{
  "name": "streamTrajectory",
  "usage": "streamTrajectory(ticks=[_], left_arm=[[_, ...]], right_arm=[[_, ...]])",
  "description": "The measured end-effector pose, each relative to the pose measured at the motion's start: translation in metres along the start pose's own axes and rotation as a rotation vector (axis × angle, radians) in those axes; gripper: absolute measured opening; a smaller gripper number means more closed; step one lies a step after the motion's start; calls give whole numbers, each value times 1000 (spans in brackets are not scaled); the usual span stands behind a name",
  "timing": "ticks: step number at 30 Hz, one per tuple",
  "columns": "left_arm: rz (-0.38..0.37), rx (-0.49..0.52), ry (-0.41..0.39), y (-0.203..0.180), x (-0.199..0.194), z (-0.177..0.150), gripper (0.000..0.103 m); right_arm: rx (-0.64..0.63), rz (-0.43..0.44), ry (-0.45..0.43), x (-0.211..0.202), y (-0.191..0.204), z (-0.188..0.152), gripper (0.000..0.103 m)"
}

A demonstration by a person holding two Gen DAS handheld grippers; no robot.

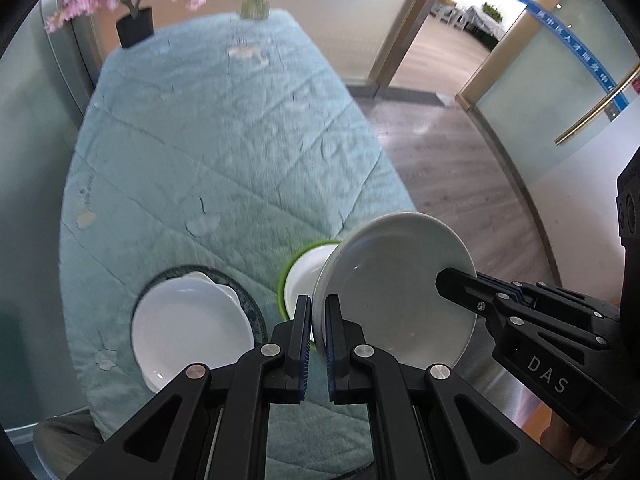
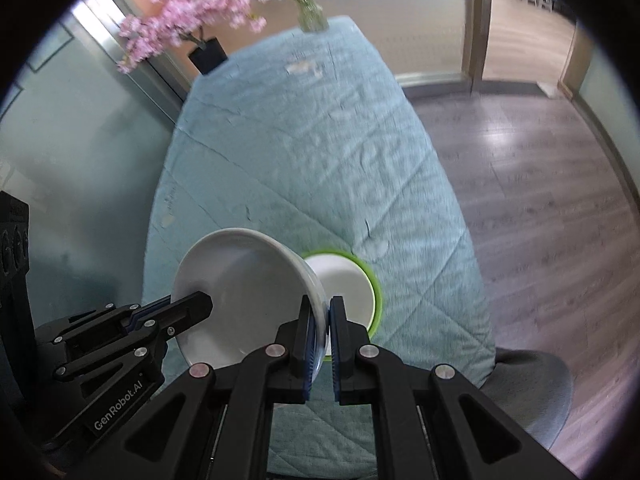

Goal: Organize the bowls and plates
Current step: 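Lower the small white bowl into the white bowl and open the left gripper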

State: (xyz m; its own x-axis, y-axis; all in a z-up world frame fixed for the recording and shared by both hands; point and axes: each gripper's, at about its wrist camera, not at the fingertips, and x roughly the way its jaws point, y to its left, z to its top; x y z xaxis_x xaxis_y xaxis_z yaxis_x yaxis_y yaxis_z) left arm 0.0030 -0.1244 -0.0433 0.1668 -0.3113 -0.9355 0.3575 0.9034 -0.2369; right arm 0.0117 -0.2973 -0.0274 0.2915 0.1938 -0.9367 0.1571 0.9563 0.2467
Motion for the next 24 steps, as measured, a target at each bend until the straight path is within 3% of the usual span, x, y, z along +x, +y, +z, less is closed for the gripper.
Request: streamTrajectory(ticks=[11,24], left_arm=[[-19,-22,152,15,101,18,3],[-27,-46,193,29,128,19,3]], right_arm=[[102,-34,152,77,-34,-1,7],[125,-98,193,111,-31,-3,7]])
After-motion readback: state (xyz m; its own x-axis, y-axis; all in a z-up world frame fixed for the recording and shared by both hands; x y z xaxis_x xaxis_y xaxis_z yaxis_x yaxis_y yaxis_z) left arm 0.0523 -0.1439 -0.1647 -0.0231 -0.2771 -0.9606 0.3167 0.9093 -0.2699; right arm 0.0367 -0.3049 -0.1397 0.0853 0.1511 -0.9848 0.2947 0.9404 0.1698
